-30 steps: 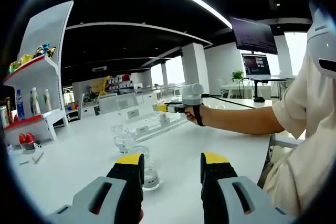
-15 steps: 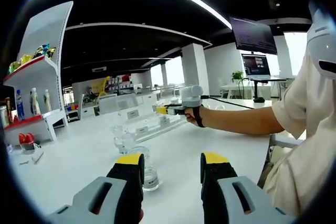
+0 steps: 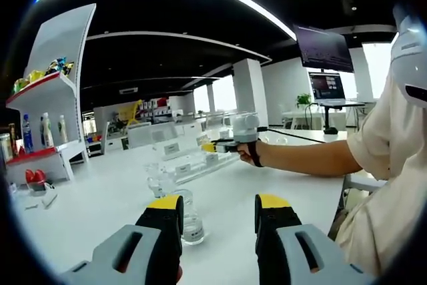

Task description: Identify the label on the chemical reagent bottle, grasp the chemical reagent bottle, and place it in the designated position on the reagent rack

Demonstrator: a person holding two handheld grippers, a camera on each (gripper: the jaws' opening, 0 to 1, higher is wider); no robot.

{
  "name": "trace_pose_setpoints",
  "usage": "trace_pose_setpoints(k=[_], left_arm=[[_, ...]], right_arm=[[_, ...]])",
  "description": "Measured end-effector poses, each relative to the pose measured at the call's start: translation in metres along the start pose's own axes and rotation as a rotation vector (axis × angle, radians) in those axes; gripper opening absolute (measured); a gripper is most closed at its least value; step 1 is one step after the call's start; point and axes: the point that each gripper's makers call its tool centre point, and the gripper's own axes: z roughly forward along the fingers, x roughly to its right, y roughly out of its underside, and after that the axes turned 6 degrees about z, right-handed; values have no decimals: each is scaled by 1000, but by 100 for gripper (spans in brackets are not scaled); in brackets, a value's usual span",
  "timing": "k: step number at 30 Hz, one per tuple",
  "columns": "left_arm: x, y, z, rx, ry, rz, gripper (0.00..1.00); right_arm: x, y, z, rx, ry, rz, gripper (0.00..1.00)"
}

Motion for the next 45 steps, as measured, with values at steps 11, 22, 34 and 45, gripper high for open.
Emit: trace_pose_setpoints(k=[11,22,34,45], left_arm=[[2,-4,-1,8,0,6,43],[1,-4,-1,8,-2,6,43],[1,-4,-1,8,-1,8,43],[1,-6,-2,14,0,8,43]], right_arm=[[0,5,-4,-23,4,-8,18],[-1,10,-7,-40,7,-1,18],[0,12,-7,-49,13,29,18],[2,12,-6,-64,5,15,20]])
